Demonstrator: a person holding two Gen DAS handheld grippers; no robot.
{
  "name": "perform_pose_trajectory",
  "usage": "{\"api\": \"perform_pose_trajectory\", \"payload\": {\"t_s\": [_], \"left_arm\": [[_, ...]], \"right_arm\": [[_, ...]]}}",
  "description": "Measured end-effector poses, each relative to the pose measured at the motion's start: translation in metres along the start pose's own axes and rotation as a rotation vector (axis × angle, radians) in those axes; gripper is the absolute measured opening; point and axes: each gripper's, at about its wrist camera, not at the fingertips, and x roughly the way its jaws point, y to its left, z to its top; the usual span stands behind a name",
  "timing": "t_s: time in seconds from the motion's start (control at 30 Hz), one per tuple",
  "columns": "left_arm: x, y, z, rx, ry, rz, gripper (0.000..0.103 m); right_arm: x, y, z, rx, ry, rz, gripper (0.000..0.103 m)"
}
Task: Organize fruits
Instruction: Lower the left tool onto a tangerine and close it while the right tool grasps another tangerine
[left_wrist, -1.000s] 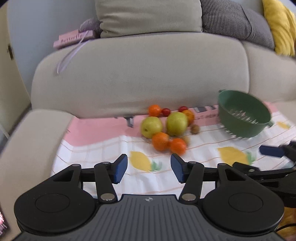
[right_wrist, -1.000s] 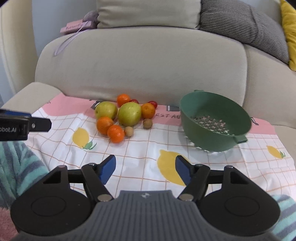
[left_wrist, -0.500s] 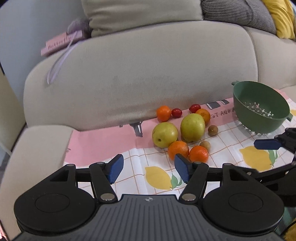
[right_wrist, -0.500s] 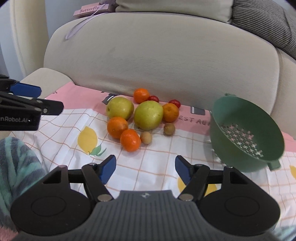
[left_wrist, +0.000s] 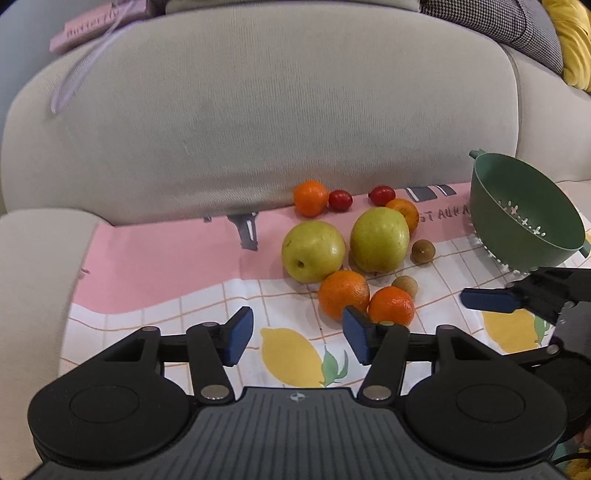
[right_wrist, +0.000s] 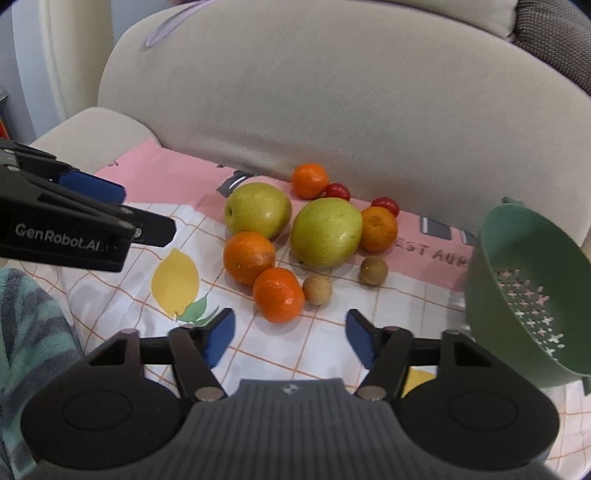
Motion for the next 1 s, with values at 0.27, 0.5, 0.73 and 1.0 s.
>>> {"api": "perform_pose_trajectory", "payload": {"t_s": [0.27, 0.5, 0.73, 1.0], "left_arm": [[0.024, 0.007, 0.005, -0.061, 0.039, -0.076, 0.06], [0.048, 0.002, 0.01, -0.078, 0.078, -0.137, 0.06], [0.067, 0.005, 0.013, -0.138, 0.106, -0.189, 0.06], [0.083, 0.003, 0.017, -0.179, 0.13, -0.218, 0.06]], "right_arm": [[0.019, -0.011, 0.011, 0.009, 0.022, 0.013, 0.051], [0.04, -0.016, 0.013, 0.03, 0.058, 0.039, 0.044], [0.053, -0.014, 0.015, 0.042, 0.069, 0.071, 0.044], [0.06, -0.019, 0.014, 0.072, 0.079, 0.081, 0.039]]}}
